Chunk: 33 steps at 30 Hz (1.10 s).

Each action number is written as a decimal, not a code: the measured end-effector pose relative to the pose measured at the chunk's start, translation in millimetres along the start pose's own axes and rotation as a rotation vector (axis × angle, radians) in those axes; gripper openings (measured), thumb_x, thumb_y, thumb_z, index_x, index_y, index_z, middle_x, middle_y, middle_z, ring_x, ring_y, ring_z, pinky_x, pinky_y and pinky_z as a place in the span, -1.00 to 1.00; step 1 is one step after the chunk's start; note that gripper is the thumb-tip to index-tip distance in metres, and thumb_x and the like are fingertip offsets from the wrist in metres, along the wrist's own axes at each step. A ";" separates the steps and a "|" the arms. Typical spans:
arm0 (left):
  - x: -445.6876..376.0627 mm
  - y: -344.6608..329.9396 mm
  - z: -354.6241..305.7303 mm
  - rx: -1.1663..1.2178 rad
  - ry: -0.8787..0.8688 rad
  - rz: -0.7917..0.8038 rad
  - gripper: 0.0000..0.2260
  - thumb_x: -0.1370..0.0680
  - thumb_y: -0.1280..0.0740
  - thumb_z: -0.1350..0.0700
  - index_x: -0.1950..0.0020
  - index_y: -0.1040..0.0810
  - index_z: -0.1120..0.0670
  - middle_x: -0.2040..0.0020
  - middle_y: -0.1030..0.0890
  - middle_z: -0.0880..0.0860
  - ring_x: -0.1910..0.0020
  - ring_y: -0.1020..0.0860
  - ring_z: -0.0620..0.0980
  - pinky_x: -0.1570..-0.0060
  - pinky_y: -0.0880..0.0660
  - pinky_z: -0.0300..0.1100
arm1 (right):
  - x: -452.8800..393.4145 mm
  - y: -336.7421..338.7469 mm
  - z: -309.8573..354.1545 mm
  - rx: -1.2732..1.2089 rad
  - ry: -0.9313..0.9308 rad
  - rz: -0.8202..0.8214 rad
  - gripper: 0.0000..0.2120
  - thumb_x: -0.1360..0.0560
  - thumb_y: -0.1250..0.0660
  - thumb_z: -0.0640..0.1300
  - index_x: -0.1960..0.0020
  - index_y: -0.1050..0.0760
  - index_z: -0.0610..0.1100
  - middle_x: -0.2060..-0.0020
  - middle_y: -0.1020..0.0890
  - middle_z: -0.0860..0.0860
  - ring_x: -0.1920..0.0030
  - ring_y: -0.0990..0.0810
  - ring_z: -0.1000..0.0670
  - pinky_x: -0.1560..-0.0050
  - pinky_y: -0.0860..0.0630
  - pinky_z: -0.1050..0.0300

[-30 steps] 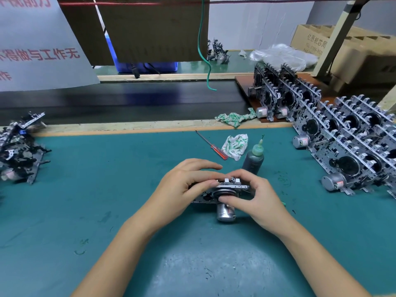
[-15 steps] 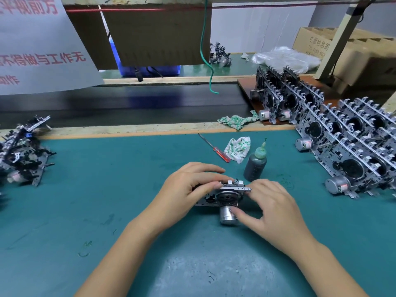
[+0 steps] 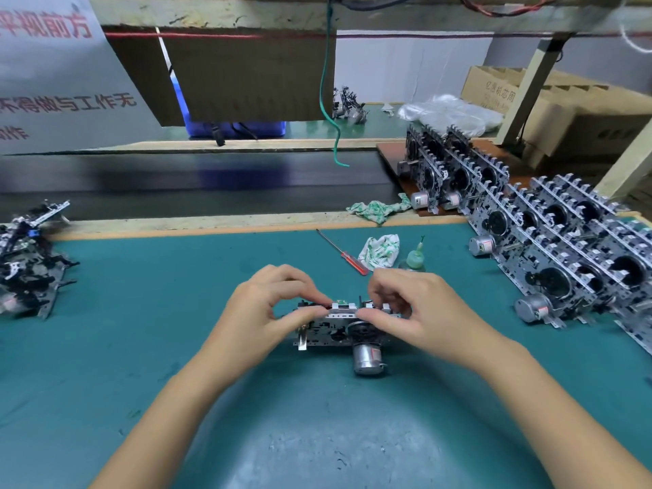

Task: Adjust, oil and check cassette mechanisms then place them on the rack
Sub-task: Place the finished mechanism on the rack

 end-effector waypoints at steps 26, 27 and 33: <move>-85.2 -201.2 -201.0 -0.159 -0.628 0.454 -0.85 -0.55 -0.35 -0.01 -0.03 -0.64 0.01 0.08 -0.56 -0.05 0.06 -0.42 -0.11 0.07 -0.39 -0.19 | 180.6 163.7 -70.3 0.438 -0.361 -0.225 -0.67 -0.48 -0.12 0.22 0.36 -0.20 0.07 0.55 -0.34 0.07 0.50 -0.32 0.12 0.40 -0.27 0.30; -87.5 -213.6 -208.6 -0.174 -0.637 0.479 -0.84 -0.56 -0.33 -0.01 -0.06 -0.63 0.00 0.05 -0.56 -0.04 0.02 -0.46 -0.08 0.05 -0.41 -0.15 | 189.4 170.5 -75.8 0.443 -0.386 -0.245 -0.65 -0.51 -0.15 0.21 0.36 -0.20 0.07 0.55 -0.33 0.06 0.49 -0.32 0.11 0.39 -0.27 0.30; -100.5 -266.6 -223.4 -0.229 -0.622 0.618 -0.74 -0.60 -0.28 0.04 -0.24 -0.54 0.10 -0.14 -0.54 0.07 -0.11 -0.51 0.03 -0.12 -0.42 -0.08 | 220.1 188.2 -117.4 0.504 -0.588 -0.315 -0.67 -0.48 -0.26 0.06 0.36 -0.24 -0.02 0.60 -0.31 0.01 0.54 -0.30 0.05 0.42 -0.33 0.13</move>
Point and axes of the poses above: each hand's wrist, its own x-axis away from the middle knuckle, its own y-axis out of the back of the hand, z = x × y, the point moved 10 cm from there along -x, towards the middle knuckle
